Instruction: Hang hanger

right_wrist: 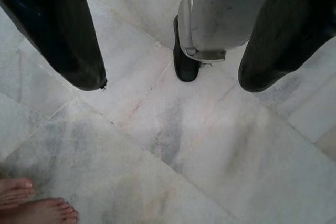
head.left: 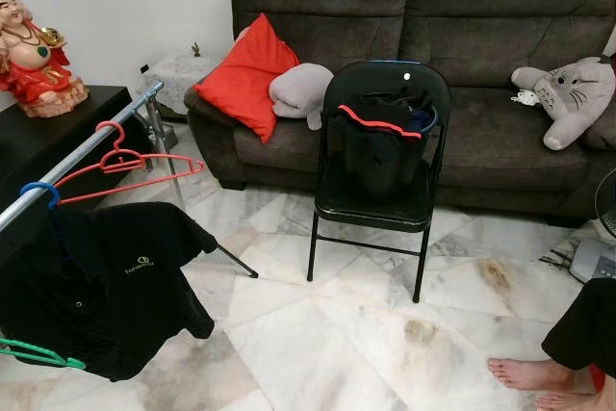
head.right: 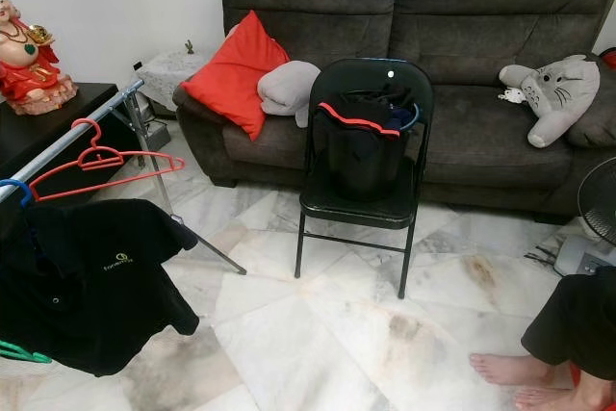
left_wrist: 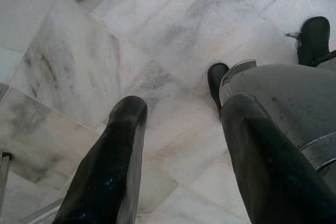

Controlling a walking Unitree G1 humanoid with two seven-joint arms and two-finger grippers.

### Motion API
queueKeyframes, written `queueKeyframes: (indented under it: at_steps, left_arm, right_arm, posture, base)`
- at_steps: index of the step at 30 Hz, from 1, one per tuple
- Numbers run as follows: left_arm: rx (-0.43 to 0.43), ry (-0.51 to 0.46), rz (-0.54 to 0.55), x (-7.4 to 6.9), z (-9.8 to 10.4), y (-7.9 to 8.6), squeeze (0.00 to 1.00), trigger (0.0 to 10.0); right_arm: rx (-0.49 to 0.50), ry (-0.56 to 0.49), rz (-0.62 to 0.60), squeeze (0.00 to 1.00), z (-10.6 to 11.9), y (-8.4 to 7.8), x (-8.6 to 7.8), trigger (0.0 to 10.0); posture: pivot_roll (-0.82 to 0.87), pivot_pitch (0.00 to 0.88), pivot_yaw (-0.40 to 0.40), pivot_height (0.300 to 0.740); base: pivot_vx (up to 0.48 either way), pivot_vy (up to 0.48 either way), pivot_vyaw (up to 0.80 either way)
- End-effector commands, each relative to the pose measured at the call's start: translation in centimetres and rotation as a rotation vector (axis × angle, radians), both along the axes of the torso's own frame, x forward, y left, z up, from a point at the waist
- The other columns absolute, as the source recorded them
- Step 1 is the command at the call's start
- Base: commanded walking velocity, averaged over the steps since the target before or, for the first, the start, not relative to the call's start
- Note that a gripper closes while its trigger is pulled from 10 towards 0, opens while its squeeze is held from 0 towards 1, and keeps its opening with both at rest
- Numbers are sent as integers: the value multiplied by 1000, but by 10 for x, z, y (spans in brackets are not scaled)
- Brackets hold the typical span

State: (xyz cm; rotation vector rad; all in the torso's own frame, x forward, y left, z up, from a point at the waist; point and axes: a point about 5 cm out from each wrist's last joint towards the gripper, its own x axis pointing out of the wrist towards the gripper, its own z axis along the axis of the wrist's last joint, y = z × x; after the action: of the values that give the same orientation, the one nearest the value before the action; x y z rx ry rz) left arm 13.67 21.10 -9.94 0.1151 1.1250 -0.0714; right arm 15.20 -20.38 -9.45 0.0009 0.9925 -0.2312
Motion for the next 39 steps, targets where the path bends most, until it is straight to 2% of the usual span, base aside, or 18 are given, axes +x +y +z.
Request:
queueKeyframes:
  at_steps: [1, 16, 20, 39]
  left_arm:
    - [9, 4, 11, 0, 0, 2, 0, 10000]
    - [-2, -20, 16, 9, 3, 0, 0, 10000]
    - [-10, -20, 14, 9, 2, -3, 0, 10000]
    - [-22, -15, 10, 7, 1, -7, 0, 10000]
  right_arm:
    - [4, 3, -2, 0, 0, 2, 0, 10000]
    - [8, -6, -14, 0, 1, 1, 3, 10000]
    - [10, -9, -17, 0, 1, 1, 4, 10000]
    - [-4, -21, -12, 0, 3, -3, 5, 10000]
  posture:
    - [45, 0, 79, 740]
    - [51, 0, 68, 740]
    - [48, 0, 67, 740]
    - [49, 0, 59, 740]
  base:
    - [0, 0, 0]
    - [271, 0, -35]
    - [316, 0, -788]
    - [315, 0, 0]
